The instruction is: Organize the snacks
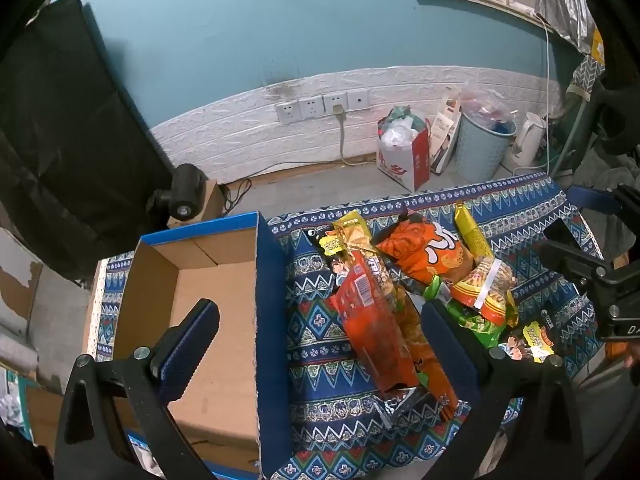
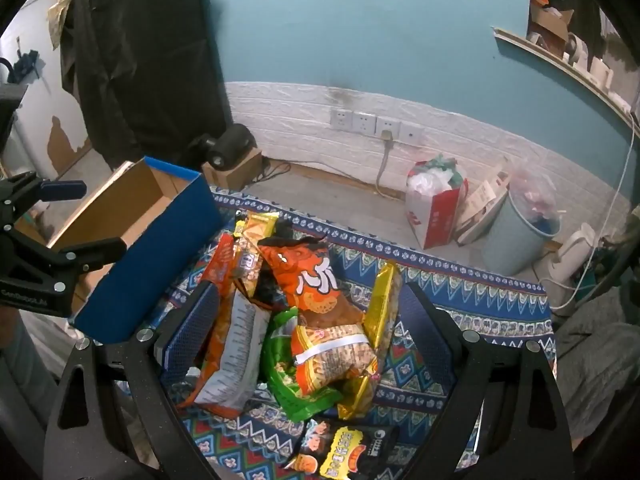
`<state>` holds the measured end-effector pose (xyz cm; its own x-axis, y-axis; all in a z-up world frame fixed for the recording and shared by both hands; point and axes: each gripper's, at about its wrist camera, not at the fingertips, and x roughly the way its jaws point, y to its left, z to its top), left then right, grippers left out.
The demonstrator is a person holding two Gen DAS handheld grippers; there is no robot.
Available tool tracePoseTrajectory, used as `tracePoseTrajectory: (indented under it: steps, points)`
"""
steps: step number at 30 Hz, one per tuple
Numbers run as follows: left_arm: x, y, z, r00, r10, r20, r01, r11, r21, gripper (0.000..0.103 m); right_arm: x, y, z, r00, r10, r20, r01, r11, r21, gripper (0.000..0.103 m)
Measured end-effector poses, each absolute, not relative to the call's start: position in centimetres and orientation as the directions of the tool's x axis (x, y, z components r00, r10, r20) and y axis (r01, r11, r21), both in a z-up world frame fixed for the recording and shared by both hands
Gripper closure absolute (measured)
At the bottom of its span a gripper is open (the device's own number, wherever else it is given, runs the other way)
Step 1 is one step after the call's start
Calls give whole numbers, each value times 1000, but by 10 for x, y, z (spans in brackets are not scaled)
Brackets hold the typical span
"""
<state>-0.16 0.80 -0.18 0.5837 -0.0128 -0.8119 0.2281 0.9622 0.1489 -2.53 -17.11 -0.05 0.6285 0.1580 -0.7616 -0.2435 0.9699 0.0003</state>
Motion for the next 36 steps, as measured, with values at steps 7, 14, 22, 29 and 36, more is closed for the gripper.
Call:
tracePoseTrajectory:
  steps: [7,14,22,29,36]
  points:
    - [-2,9,-4,578,-9,-816,228,962,151,1,-25,-170,-1,626,158,-764,-248,969,-4,13]
    - [-3,9,-4,577,-9,-817,228,962,150,1,-25,-170,-2,630,158,-760,-242,970,1,13]
    - [-2,7,-6,571,-9,-821,229,962,149,1,-25,-170,-2,628,159,-762,-242,970,3,13]
    - [-2,7,-6,571,-9,-821,229,962,149,1,-27,-170,-5,624,166,-763,-247,969,9,13]
    - [-2,7,-6,566,-9,-824,229,962,147,1,-26,-170,-5,621,175,-764,-248,969,20,13]
